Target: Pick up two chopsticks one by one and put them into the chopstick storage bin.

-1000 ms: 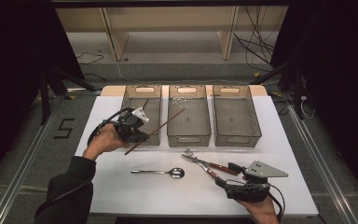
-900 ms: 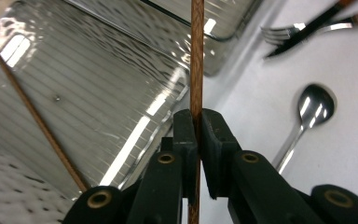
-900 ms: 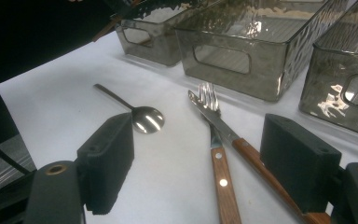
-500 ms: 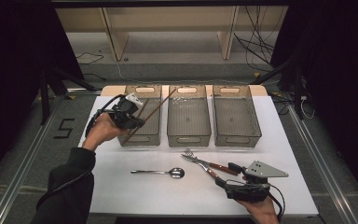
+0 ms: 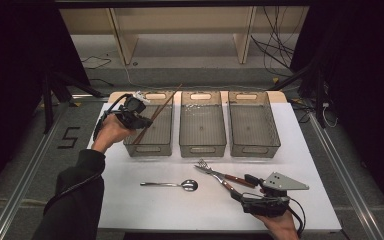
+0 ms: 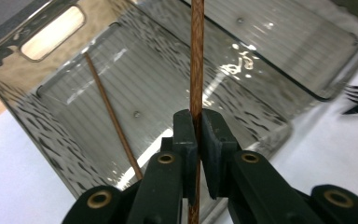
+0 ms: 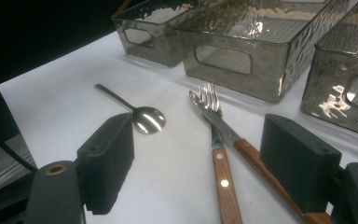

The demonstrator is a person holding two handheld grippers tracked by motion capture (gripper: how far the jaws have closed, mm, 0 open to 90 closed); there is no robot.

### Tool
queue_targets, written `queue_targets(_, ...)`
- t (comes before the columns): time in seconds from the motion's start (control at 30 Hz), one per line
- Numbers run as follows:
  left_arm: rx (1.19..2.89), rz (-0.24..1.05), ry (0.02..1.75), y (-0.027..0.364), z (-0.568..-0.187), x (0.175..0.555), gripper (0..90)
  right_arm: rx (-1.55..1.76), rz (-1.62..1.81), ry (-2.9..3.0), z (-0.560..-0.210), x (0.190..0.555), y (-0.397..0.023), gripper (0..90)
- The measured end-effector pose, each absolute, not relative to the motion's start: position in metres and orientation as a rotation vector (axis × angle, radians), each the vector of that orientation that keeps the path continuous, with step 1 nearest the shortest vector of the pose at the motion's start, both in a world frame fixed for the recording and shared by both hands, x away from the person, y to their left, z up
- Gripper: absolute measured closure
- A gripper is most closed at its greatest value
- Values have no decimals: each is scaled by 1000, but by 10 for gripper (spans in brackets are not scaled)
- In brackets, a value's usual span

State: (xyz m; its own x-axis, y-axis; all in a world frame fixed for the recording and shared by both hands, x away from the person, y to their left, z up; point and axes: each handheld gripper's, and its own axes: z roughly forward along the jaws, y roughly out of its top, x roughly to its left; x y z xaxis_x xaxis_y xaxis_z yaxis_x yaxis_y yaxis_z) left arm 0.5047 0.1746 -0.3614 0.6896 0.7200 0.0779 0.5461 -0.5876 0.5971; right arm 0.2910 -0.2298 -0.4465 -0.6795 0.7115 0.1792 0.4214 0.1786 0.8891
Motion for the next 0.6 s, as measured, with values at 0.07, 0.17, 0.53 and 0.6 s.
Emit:
queue_targets(0.07,2351,419,978,175,-363,508,844,1086,1501,2180,-446,291,-230,266)
queue_targets(0.17,2365,445,982,174,-365,511,844,1085,1502,2183,-447,291,-230,266)
queue_targets(0.53,2337,461,1048,182,-377,523,844,1085,1504,2184,-447,291,-230,266)
queue_targets(0.6,2333,454,1065,183,-380,525,844,1084,1503,2184,-447,291,-229,266)
